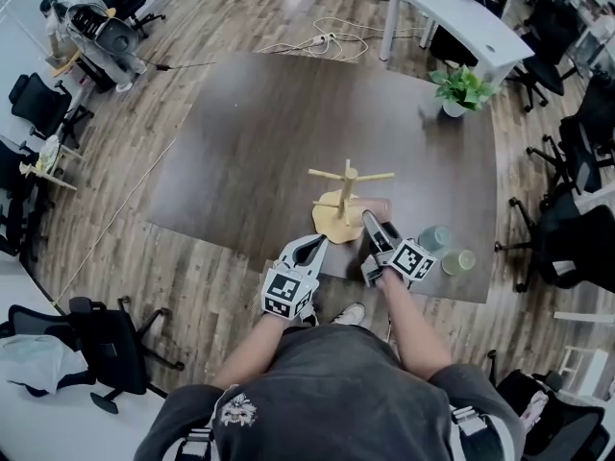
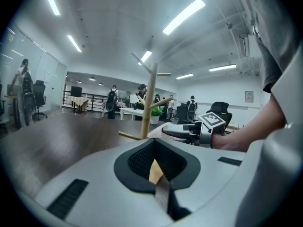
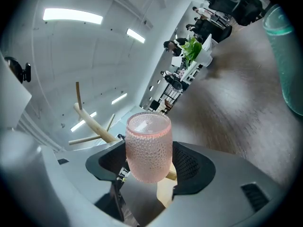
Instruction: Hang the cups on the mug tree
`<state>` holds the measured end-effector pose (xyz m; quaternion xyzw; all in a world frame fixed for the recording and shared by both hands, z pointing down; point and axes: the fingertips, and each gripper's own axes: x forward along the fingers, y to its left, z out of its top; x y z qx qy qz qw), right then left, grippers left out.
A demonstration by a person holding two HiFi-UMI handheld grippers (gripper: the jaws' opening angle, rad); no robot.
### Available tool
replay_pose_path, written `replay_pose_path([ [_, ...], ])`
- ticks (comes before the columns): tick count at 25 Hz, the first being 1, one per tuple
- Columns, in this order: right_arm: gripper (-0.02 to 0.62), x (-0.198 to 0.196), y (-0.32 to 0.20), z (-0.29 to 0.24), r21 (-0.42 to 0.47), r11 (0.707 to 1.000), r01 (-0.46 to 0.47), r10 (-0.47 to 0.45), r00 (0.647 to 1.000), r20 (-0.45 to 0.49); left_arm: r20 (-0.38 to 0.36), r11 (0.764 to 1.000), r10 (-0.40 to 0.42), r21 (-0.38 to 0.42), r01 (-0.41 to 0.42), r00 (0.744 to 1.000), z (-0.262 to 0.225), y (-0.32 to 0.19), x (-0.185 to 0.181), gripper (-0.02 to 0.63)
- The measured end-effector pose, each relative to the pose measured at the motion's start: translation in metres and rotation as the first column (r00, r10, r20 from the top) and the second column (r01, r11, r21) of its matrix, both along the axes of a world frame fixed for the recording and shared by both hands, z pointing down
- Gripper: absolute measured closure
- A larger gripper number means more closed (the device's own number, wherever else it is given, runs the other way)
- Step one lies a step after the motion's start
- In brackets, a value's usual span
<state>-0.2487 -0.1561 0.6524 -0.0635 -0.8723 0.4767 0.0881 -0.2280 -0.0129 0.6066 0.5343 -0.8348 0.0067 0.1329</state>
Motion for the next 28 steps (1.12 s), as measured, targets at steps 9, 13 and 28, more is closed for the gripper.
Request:
replay_pose_path([
  [9, 0.275, -0.005, 0.004, -0.007, -0.086, 0.996, 0.03, -0.023, 0.997, 0.076, 0.007, 1.0, 0.017, 0.02, -0.017, 1.0, -0.007, -0.003, -0.002, 0.6],
  [13, 0.275, -0.001, 0.001, 0.0, -0.045, 0.999, 0.003, -0.002, 1.0, 0.022, -0.004, 1.0, 0.02, 0.021, -0.02, 1.0, -0.006, -0.003, -0.005, 0.6],
  [28, 0.275, 0.033, -0.012, -0.005, 0.148, 0.983, -0.111, 0.117, 0.993, -0.031, 0.008, 0.993, 0.106, 0.044, -0.106, 0.994, -0.01, -0.017, -0.002, 0.6],
])
